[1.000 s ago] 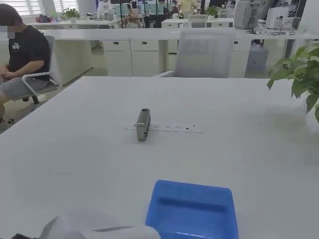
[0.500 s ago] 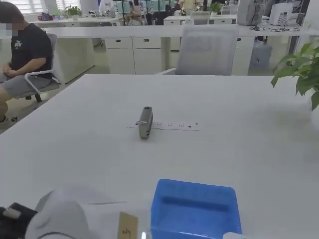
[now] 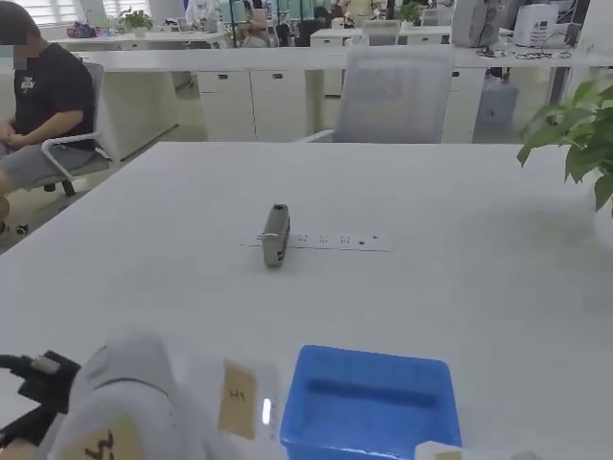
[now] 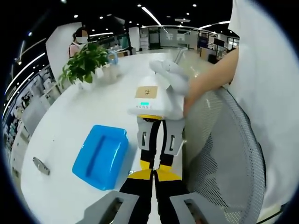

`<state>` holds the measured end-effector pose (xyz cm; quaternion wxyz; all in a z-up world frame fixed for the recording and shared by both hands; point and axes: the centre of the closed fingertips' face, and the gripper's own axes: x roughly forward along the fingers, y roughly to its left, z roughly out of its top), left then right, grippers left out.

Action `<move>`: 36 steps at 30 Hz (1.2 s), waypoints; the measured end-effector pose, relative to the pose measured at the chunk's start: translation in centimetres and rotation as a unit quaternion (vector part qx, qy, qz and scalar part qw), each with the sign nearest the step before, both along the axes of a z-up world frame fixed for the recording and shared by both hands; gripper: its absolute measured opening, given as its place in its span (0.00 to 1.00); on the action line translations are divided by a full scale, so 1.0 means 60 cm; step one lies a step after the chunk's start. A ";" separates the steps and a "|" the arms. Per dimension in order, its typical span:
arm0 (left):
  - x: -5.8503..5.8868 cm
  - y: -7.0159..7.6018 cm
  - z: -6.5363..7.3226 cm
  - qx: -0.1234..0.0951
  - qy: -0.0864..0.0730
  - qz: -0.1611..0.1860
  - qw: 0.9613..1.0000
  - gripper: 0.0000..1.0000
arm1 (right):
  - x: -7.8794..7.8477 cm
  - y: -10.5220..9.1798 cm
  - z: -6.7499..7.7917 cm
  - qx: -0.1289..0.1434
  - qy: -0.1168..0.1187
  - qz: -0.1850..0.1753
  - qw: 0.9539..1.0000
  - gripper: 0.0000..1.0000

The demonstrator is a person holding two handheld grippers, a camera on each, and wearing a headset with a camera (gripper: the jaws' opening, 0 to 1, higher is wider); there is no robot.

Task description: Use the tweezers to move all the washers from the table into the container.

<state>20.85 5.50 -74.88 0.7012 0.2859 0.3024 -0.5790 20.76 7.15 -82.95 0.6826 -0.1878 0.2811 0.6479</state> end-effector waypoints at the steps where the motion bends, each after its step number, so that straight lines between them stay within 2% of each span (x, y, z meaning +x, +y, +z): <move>1: 0.000 0.001 0.000 0.003 -0.001 -0.001 1.000 0.00 | 0.001 -0.002 0.001 -0.002 -0.003 -0.002 1.000 0.08; 2: 0.000 0.001 0.001 0.007 -0.006 -0.008 1.000 0.00 | 0.001 -0.002 0.002 -0.002 -0.006 -0.002 1.000 0.08; 5: -0.003 -0.003 0.002 0.006 0.000 -0.017 1.000 0.00 | -0.001 -0.003 0.002 -0.001 -0.002 -0.003 1.000 0.08; 8: -0.004 -0.008 -0.004 0.018 -0.003 -0.027 0.999 0.00 | -0.001 -0.007 -0.002 -0.009 -0.010 -0.002 1.000 0.08; 10: -0.003 -0.010 -0.003 0.015 -0.003 -0.029 0.999 0.00 | -0.001 -0.008 -0.005 -0.010 -0.009 -0.003 1.000 0.07; 12: 0.001 -0.012 -0.003 0.012 0.002 -0.026 1.000 0.00 | 0.001 -0.010 -0.005 -0.008 0.000 -0.010 1.000 0.07; 14: 0.004 -0.014 -0.002 0.009 0.007 -0.025 1.000 0.00 | 0.003 -0.010 -0.003 -0.010 -0.001 -0.010 1.000 0.08; 18: 0.006 -0.018 -0.003 0.006 0.021 -0.025 0.999 0.00 | 0.006 -0.004 0.027 0.009 -0.013 -0.012 1.000 0.09; 21: 0.007 -0.020 -0.005 0.003 0.028 -0.023 0.999 0.00 | 0.008 -0.001 0.035 0.007 -0.015 -0.007 1.000 0.11; 22: 0.009 -0.021 -0.007 0.002 0.030 -0.019 0.999 0.00 | 0.007 -0.001 0.033 0.003 -0.015 -0.005 1.000 0.10; 23: 0.009 -0.022 -0.007 -0.003 0.033 -0.013 0.999 0.00 | 0.006 -0.003 0.030 -0.003 -0.015 0.001 1.000 0.05; 24: 0.009 -0.022 -0.008 -0.006 0.036 -0.012 0.999 0.00 | 0.003 -0.006 0.020 -0.013 -0.006 -0.003 1.000 0.04; 27: 0.015 -0.022 -0.009 -0.033 0.047 0.032 0.998 0.02 | 0.007 -0.006 0.019 -0.007 0.012 -0.015 1.000 0.04; 28: 0.015 -0.023 -0.008 -0.047 0.049 0.044 0.997 0.05 | 0.010 -0.007 0.020 -0.006 0.014 -0.021 1.000 0.04; 30: 0.015 -0.018 -0.006 -0.076 0.056 0.081 0.992 0.11 | 0.015 -0.010 0.019 -0.004 0.017 -0.035 0.999 0.03; 32: 0.015 -0.010 -0.001 -0.111 0.057 0.121 0.985 0.15 | 0.018 -0.013 0.020 0.003 0.029 -0.049 0.998 0.03; 35: 0.017 0.010 0.006 -0.162 0.047 0.190 0.967 0.27 | 0.026 -0.018 0.021 0.015 0.057 -0.088 0.994 0.03; 36: 0.016 0.015 0.009 -0.173 0.043 0.203 0.963 0.31 | 0.031 -0.021 0.020 0.023 0.068 -0.103 0.992 0.03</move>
